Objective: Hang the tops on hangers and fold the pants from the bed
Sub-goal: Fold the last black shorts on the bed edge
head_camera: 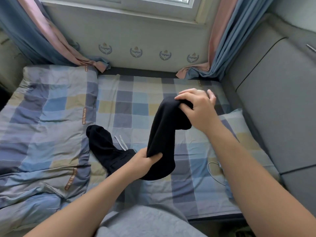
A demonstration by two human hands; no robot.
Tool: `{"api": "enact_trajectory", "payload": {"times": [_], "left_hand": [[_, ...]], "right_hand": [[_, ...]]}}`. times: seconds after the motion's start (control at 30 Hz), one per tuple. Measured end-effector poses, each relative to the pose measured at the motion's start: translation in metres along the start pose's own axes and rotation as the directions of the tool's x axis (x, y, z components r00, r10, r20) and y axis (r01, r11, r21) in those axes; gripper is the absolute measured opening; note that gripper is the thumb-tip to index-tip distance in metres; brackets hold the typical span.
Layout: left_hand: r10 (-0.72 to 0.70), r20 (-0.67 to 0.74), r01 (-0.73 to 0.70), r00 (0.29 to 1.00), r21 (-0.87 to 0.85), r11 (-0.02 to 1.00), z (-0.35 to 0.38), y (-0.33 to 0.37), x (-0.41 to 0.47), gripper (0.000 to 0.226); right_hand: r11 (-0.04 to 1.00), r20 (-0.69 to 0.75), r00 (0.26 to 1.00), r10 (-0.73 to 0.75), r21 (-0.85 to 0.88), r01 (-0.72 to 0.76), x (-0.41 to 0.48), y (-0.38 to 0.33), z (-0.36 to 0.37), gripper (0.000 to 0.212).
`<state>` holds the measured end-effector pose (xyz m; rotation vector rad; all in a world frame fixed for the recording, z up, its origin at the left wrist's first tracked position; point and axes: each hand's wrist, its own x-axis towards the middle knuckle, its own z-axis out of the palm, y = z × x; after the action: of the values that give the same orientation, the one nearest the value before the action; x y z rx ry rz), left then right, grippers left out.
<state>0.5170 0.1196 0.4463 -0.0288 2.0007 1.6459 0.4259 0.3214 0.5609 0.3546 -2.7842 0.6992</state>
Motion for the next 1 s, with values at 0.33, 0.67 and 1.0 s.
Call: {"api": "enact_trajectory", "payload": {"times": [0.33, 0.67, 1.0], "left_hand": [[-0.032, -0.225, -0.048, 0.974, -0.342, 0.939, -0.032, 0.023, -0.005, 0.015], [0.025, -0.205, -0.145, 0.978, -0.595, 0.791, -0.051, 0.081, -0.019, 0.018], [0.08, -0.128, -0.133, 0.989, -0.483, 0.866, -0.06, 0.065, -0.023, 0.06]], "right_hand": [[0.816, 0.259, 0.952, 0.162, 0.507, -0.277, -0.048, -0.006, 0.044, 0.011], [0.574, 0.664, 0.746, 0.044, 0.594, -0.563, -0.099, -0.041, 0.108, 0.039], [0.531, 0.447, 0.872, 0.201, 0.698, -0.48, -0.083, -0.048, 0.085, 0.01]]}}
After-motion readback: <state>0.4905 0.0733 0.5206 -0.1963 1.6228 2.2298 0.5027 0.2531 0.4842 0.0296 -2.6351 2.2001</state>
